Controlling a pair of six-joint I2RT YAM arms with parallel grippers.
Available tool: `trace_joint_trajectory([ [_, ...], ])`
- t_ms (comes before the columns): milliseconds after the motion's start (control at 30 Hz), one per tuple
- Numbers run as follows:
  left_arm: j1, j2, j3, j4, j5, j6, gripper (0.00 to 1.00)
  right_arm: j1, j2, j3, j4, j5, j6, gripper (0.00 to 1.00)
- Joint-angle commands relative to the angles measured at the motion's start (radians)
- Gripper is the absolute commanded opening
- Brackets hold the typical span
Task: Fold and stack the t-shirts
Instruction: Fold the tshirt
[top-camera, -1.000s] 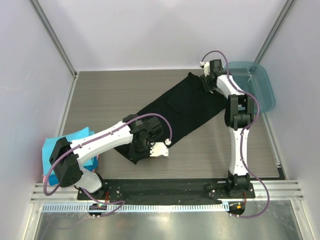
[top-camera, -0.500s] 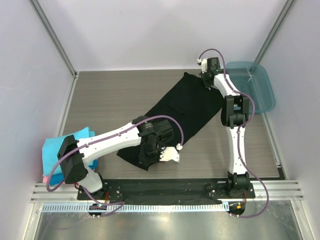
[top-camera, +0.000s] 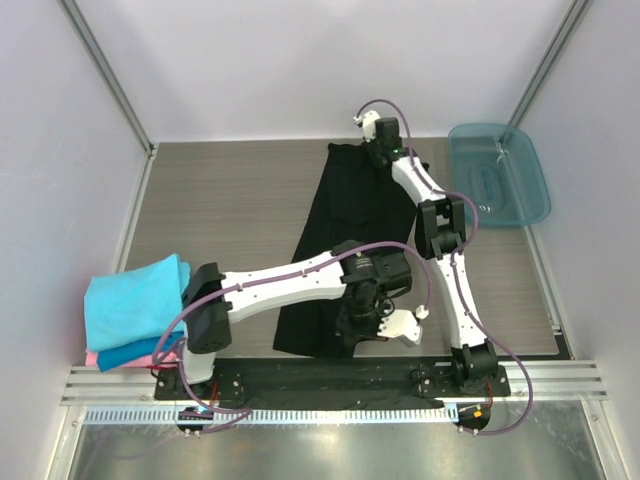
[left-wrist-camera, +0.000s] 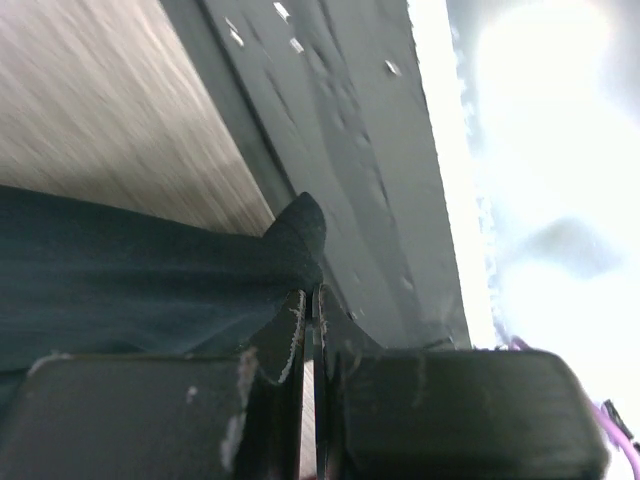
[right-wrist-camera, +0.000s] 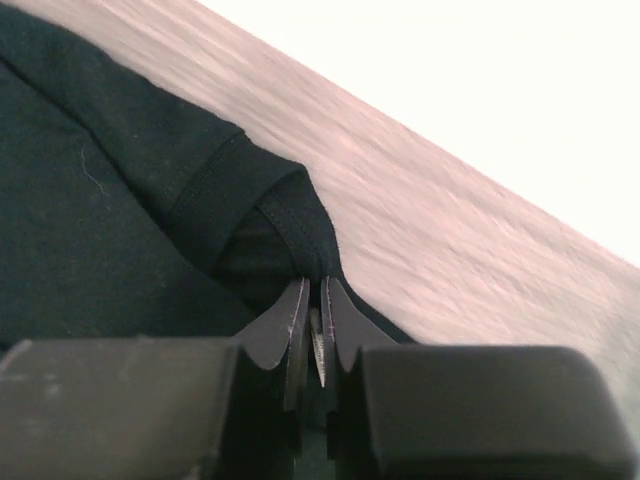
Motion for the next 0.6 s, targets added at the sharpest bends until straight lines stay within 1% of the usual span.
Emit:
trace_joint_trajectory([
  [0, -0.002, 0.049, 0.097, -0.27, 0.06, -0.026, 0.0, 0.027, 0.038, 0.015, 0.162, -0.007, 0.014, 0.15],
  [33, -0.003, 0.063, 0.112, -0.268, 0.066, -0.026, 0.0, 0.03, 0.042, 0.016, 0.205, -0.013, 0.017, 0.16],
  [300, -0.002, 0.171, 0.194, -0.218, 0.068, -0.044, 0.0, 0.055, 0.115, 0.088, 0.328, -0.062, 0.054, 0.15],
  [367, -0.002, 0.183, 0.209, -0.204, 0.07, -0.052, 0.0, 0.061, 0.137, 0.114, 0.383, -0.07, 0.058, 0.15],
  [500, -0.002, 0.215, 0.283, -0.187, 0.07, -0.08, 0.05, 0.064, 0.155, 0.127, 0.498, -0.088, 0.09, 0.12],
  [533, -0.002, 0.227, 0.327, -0.187, 0.066, -0.089, 0.11, 0.064, 0.16, 0.133, 0.541, -0.09, 0.107, 0.16],
  [567, 0.0, 0.229, 0.356, -0.192, 0.062, -0.09, 0.12, 0.064, 0.158, 0.144, 0.558, -0.091, 0.121, 0.23],
])
